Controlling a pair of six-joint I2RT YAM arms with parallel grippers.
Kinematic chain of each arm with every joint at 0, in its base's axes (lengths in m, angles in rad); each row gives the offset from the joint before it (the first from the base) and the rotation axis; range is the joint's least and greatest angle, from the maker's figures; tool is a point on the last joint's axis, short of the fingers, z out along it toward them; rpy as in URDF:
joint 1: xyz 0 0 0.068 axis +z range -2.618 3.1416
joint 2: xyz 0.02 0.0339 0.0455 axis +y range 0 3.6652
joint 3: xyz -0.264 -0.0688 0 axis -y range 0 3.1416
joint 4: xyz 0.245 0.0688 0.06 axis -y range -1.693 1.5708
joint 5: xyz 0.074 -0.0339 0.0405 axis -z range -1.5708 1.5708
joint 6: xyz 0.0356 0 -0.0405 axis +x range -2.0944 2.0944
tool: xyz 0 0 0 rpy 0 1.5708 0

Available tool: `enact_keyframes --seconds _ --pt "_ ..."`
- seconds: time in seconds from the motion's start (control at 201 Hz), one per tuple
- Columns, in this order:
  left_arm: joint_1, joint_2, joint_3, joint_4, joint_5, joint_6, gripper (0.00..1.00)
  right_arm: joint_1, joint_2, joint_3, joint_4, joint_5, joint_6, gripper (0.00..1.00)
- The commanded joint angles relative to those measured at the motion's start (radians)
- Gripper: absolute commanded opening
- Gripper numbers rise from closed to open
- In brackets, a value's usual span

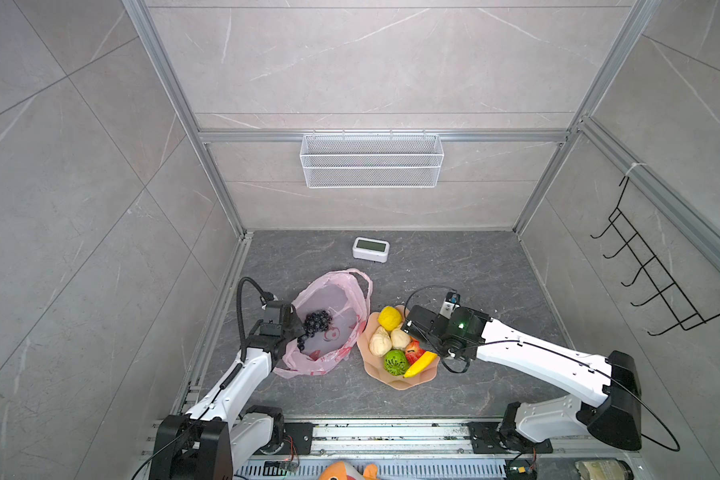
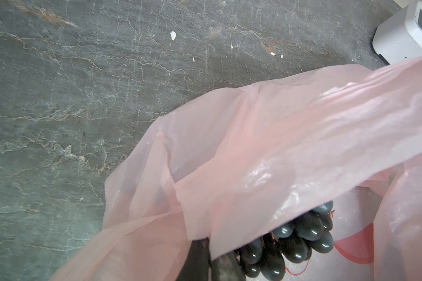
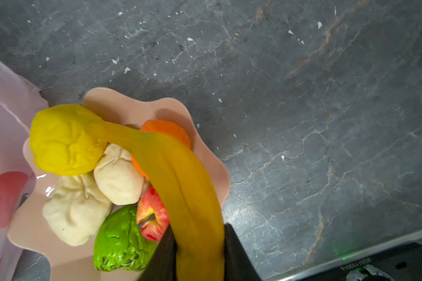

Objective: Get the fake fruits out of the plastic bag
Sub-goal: 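Lift the banana out and carry it over the peach bowl, then lower the banana into the bowl beside the red apple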

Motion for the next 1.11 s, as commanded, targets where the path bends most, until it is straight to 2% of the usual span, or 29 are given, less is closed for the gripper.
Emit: enact_keyframes --seconds 0.0,0.159,0.478,1.1 --pt "-0.005 -0.013 0.016 0.017 0.009 -0.004 0.00 0.001 -0.048 -0.052 0.005 -0.022 0.158 0.22" --pt "-0.005 -0.011 0.015 0.020 0.007 -0.005 0.00 0.006 -0.068 -0.088 0.012 -0.043 0.235 0.22" --pt "-0.005 -0.011 0.016 0.019 0.004 -0.005 0.00 0.010 -0.044 -0.149 0.083 -0.127 0.306 0.22" --pt "-0.018 -0.001 0.016 0.023 -0.003 -0.004 0.00 0.010 0.028 -0.154 0.110 -0.170 0.320 0.22"
